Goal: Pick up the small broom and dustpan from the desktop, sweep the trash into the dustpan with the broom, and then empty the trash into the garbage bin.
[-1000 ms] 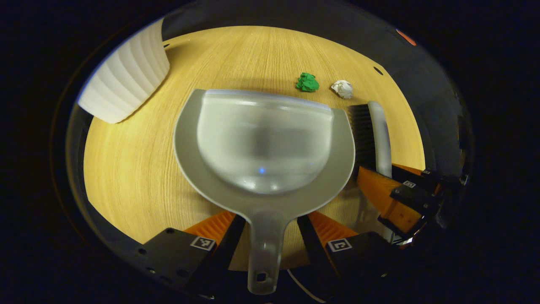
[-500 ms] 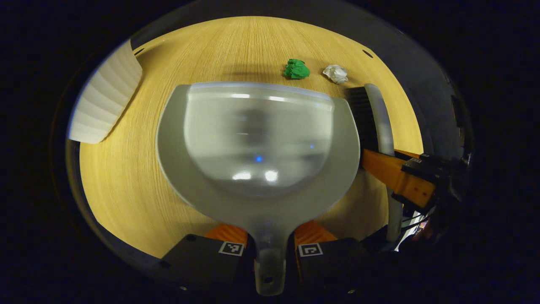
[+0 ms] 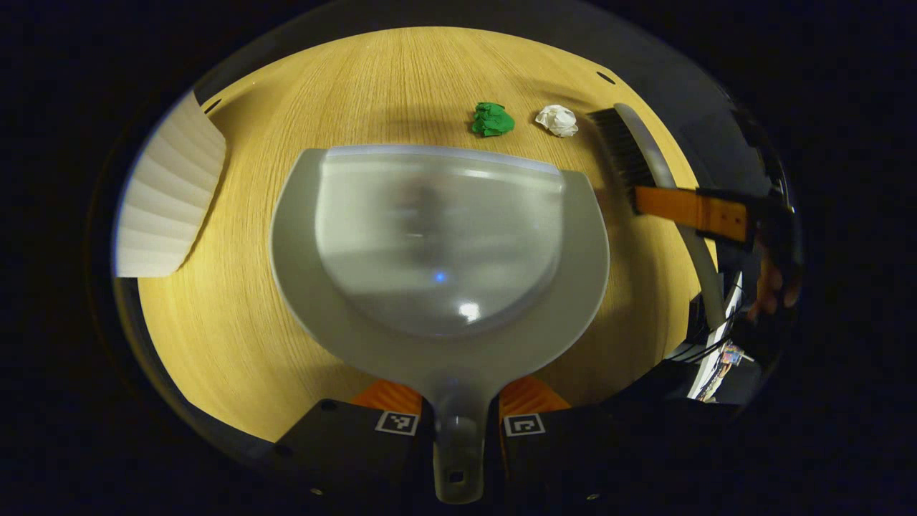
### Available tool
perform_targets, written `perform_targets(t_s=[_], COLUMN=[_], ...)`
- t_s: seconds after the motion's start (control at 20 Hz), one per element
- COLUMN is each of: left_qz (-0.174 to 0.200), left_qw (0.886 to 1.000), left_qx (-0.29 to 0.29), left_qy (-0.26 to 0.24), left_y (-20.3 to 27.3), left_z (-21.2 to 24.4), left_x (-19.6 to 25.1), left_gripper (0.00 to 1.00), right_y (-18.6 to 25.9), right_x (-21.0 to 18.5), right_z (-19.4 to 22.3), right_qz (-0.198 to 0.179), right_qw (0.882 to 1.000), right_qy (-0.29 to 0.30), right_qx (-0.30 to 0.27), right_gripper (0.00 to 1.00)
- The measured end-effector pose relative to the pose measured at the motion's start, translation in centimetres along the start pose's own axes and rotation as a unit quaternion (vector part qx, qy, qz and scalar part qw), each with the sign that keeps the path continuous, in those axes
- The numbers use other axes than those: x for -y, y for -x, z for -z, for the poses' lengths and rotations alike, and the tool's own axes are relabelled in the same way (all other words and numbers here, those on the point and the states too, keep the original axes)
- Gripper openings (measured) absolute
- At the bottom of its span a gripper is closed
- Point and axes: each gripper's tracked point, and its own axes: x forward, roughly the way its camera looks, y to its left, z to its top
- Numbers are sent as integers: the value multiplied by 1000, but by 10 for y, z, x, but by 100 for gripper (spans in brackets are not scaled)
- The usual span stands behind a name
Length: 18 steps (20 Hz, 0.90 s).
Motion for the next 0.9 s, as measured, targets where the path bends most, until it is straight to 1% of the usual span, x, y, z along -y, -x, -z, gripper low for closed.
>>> perform_targets(t_s=[0.05,0.1,0.2,0.3,0.45,0.6,0.7,0.9], left_qz=[0,0,0,-2,-3,-3,-3,-1], left_qw=[1000,1000,1000,999,999,998,998,997], left_qx=[-1,-5,-9,-14,-18,-22,-23,-27], left_qy=[-9,-19,-28,-38,-49,-54,-61,-77], left_y=[2,2,6,7,8,8,9,12], left_z=[1,2,1,-1,-2,-2,-2,-5], left_x=[-2,-4,-7,-10,-10,-13,-14,-16], left_gripper=[29,29,29,29,29,29,29,29], right_y=[-2,-4,-10,-11,-23,-32,-37,-26], right_x=[-1,-3,4,1,0,-10,-24,-69], right_z=[-7,-16,-38,-61,-90,-96,-91,-67], right_qz=[-10,-16,-12,-30,-44,-74,-105,-192], right_qw=[1000,1000,997,995,986,970,958,924], right_qy=[3,24,75,96,158,230,266,329], right_qx=[0,-1,13,17,19,5,-9,-35], right_gripper=[28,28,28,28,28,28,29,28])
